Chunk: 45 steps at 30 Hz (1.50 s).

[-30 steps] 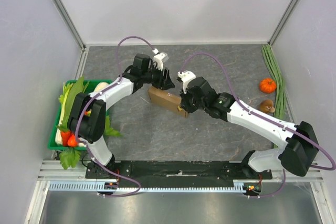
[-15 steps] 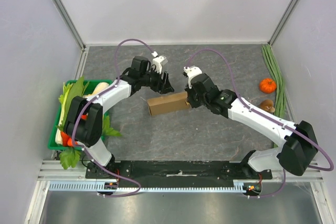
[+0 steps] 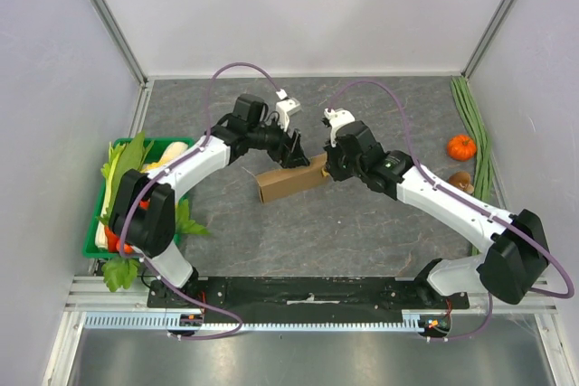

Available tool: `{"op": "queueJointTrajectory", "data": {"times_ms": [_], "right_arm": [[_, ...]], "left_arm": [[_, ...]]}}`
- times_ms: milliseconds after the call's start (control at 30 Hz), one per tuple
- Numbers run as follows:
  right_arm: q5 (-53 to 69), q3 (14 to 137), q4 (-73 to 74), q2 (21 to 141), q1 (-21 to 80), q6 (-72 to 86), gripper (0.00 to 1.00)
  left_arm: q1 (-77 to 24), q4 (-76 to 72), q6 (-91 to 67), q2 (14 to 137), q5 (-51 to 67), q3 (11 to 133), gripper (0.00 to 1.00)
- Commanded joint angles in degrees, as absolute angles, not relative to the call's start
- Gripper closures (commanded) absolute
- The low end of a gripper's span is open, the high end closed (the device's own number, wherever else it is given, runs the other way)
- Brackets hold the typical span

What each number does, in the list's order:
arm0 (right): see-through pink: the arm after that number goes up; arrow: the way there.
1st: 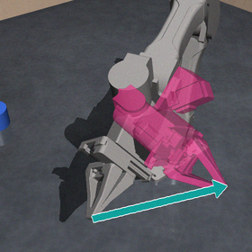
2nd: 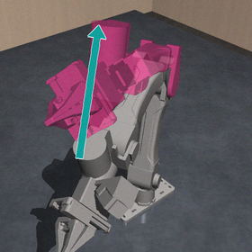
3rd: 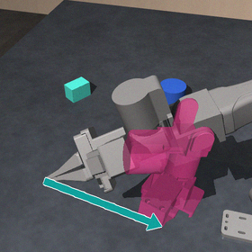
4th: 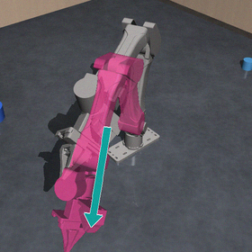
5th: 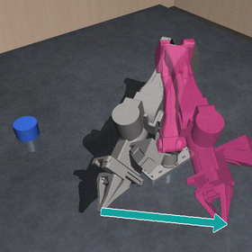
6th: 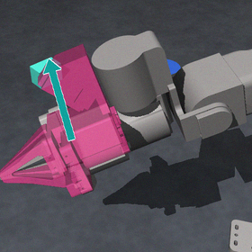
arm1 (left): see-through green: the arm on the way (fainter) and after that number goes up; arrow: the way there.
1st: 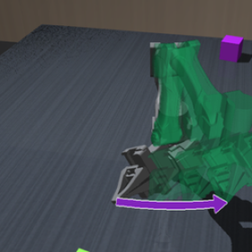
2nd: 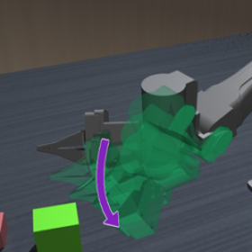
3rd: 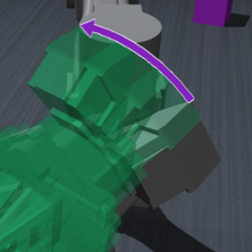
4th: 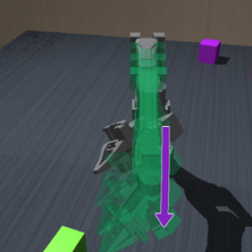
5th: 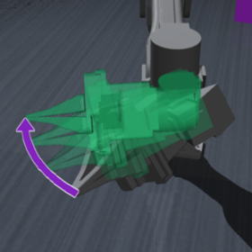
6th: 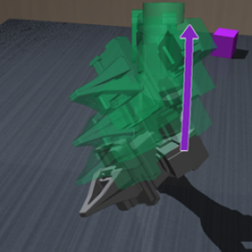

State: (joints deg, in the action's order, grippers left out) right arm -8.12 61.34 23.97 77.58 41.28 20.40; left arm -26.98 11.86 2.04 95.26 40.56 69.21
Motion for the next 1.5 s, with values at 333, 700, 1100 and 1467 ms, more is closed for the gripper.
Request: {"op": "queueJointTrajectory", "data": {"times_ms": [333, 700, 1100, 1467], "right_arm": [[-5.01, 62.23, 20.83, 75.06, 38.32, 23.11, 1.0], [-3.78, 55.11, 17.4, 67.25, 35.69, 24.17, 1.0], [-8.87, 54.41, 16.7, 60.74, 34.1, 23.12, 1.0], [-6.6, 48.17, 11.08, 57.48, 33.93, 24.26, 1.0]], "left_arm": [[-32.43, 18.99, 10.1, 96.77, 35.7, 68.91, 0.26], [-36.3, 17.05, 17.05, 95.36, 24.87, 64.34, 0.45], [-40.95, 11.43, 28.27, 91.85, 11.26, 58.38, 0.64], [-44.03, 7.38, 27.52, 89.12, 6.41, 51.15, 0.62]]}}
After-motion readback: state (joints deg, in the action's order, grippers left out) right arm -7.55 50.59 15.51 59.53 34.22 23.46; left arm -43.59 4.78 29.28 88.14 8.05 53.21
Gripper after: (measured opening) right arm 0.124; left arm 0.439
